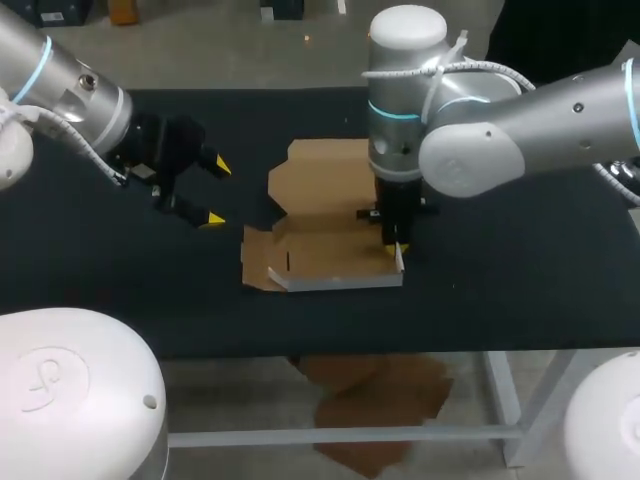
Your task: Assemble the packaging by folding the flat box into shape, placing the metal phone stand inside, and closing the box properly
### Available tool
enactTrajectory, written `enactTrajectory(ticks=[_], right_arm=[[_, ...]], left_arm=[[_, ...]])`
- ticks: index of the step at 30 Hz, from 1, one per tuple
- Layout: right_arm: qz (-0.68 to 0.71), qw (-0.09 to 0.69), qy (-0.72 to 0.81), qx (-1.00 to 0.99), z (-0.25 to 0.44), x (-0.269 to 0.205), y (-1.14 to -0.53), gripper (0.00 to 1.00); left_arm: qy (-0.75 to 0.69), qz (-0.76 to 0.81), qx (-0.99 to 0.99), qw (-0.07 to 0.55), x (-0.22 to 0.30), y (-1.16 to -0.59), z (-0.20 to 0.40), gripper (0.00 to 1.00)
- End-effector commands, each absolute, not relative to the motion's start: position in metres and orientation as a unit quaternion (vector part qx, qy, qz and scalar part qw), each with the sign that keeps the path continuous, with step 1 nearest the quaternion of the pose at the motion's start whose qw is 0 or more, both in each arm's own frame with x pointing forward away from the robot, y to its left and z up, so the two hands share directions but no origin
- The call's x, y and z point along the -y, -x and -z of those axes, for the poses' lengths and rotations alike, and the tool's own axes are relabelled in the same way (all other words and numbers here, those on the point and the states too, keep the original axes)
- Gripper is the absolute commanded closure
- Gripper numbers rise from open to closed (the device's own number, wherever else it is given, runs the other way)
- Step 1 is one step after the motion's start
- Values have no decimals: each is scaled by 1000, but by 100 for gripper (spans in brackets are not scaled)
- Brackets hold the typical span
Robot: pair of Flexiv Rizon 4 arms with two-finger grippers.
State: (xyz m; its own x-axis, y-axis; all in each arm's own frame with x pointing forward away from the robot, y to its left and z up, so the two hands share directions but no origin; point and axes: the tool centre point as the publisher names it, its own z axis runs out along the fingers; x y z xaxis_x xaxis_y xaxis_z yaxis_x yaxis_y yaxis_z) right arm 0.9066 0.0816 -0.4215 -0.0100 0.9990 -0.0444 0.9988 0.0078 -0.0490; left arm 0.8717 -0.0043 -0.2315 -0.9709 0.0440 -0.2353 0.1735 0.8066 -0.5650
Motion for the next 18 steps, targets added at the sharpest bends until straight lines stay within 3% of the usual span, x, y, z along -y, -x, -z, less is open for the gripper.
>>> enactTrajectory(ticks=[1,18], right_arm=[[-34,3,704,709,422,-82,-908,100],[-27,5,707,706,421,-81,-908,100]], left_arm=[[-57,303,-945,105,4,-871,230,0],[-57,303,-945,105,4,-871,230,0]])
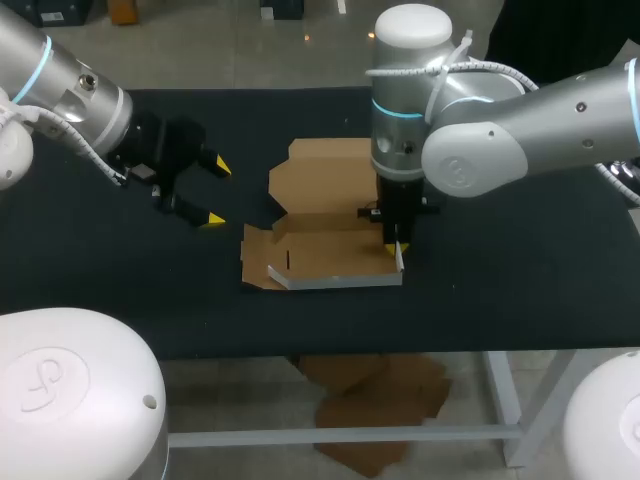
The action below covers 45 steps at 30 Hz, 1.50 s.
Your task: Assemble the packaging by folding the flat box into shape, placing the metal phone stand inside, and closing the box properly
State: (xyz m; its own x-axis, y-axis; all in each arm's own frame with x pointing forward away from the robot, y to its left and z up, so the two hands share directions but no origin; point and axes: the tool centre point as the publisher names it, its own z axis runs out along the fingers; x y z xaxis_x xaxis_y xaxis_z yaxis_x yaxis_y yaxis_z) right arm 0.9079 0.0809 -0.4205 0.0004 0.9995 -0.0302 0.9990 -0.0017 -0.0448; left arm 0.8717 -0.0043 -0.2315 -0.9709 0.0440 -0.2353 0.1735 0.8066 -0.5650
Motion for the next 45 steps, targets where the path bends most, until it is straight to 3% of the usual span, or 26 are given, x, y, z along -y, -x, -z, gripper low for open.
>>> enactTrajectory(ticks=[1,9,18,24,27,40,45], right_arm=[[-27,5,707,706,421,-81,-908,100],[-27,5,707,706,421,-81,-908,100],[-27,5,707,706,421,-81,-908,100],[-27,5,707,706,421,-81,-908,100],[-27,5,707,706,421,-81,-908,100],[-27,5,707,706,421,-81,-908,100],[-27,5,707,706,421,-81,-908,100]], left_arm=[[-57,303,-945,105,4,-871,230,0],[-46,303,-946,105,4,-871,231,0],[254,326,-904,107,-7,-867,232,0],[490,348,-799,28,-16,-864,242,0],[578,300,-758,48,-18,-865,250,0],[578,300,-758,48,-18,-865,250,0],[654,312,-690,-10,-25,-878,256,0]])
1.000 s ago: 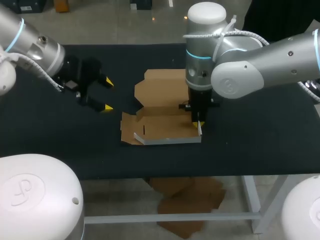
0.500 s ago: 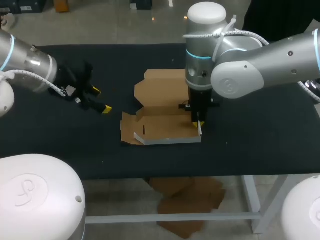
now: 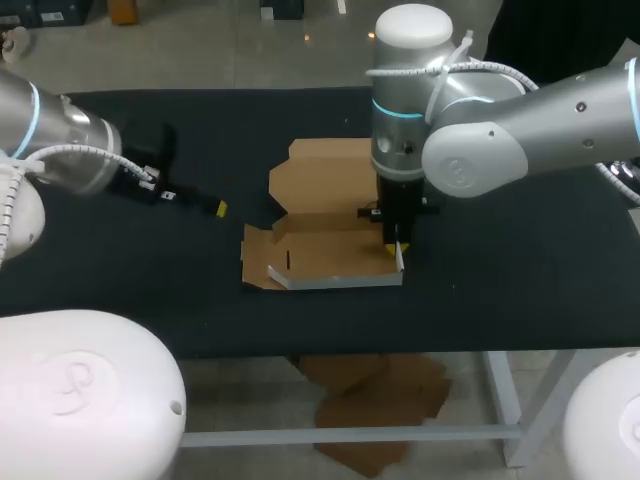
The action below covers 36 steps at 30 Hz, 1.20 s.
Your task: Assemble the packaging by folding the flat box into shape, placing the metal phone stand inside, and closing the box properly
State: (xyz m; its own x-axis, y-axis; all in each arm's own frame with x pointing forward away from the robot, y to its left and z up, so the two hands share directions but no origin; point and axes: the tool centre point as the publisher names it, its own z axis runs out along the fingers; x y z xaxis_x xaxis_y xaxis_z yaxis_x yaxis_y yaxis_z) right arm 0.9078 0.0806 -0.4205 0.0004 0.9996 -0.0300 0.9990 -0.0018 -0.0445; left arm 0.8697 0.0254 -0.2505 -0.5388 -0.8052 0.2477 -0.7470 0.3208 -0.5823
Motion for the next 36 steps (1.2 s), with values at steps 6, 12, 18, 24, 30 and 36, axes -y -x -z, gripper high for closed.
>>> enactTrajectory(ticks=[6,12,18,24,30,36], right_arm=[[-27,5,707,706,421,-81,-908,100],[-27,5,707,706,421,-81,-908,100],[-27,5,707,706,421,-81,-908,100],[-27,5,707,706,421,-81,-908,100],[-27,5,707,706,421,-81,-908,100],[-27,5,707,706,421,-81,-908,100]], left_arm=[[684,302,-657,-100,-40,-892,269,0],[683,287,-658,-135,-32,-895,288,14],[682,272,-661,-158,-19,-892,304,42],[680,265,-660,-178,-13,-891,321,40],[667,265,-667,-202,-4,-889,338,50],[649,269,-683,-200,4,-885,348,52]])
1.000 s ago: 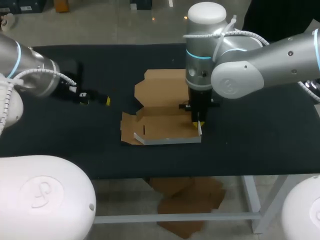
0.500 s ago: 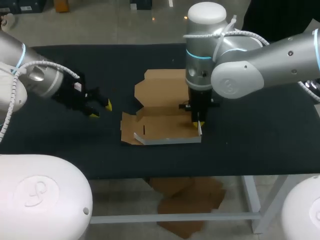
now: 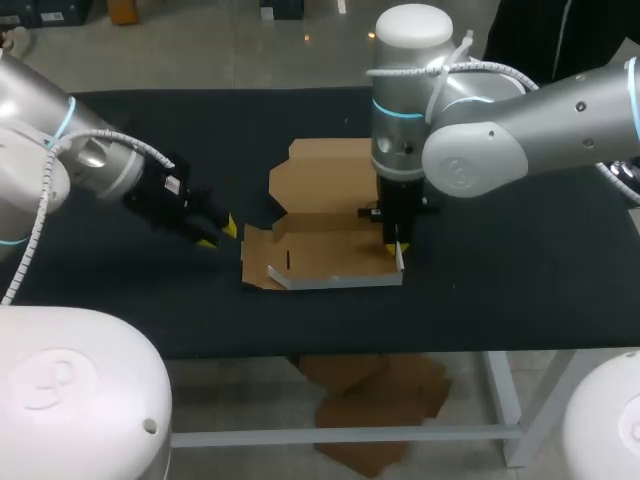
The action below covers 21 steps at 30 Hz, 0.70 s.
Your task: Assemble the packaging by folding the flat box into shape, placing the metal phone stand inside, and closing the box properly
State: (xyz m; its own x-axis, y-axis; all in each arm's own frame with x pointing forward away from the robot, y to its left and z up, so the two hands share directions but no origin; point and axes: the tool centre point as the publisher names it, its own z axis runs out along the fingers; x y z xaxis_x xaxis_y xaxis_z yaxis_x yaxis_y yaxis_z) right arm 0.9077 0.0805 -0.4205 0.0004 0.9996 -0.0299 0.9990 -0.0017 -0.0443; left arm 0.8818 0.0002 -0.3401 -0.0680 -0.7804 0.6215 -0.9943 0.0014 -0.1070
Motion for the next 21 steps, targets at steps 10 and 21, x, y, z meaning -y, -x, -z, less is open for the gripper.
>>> enactTrajectory(ticks=[10,21], right_arm=[[-27,5,707,706,421,-81,-908,100],[-27,5,707,706,421,-81,-908,100]], left_arm=[[-639,-267,691,208,10,-888,363,52],[-635,-252,691,237,23,-891,388,53]])
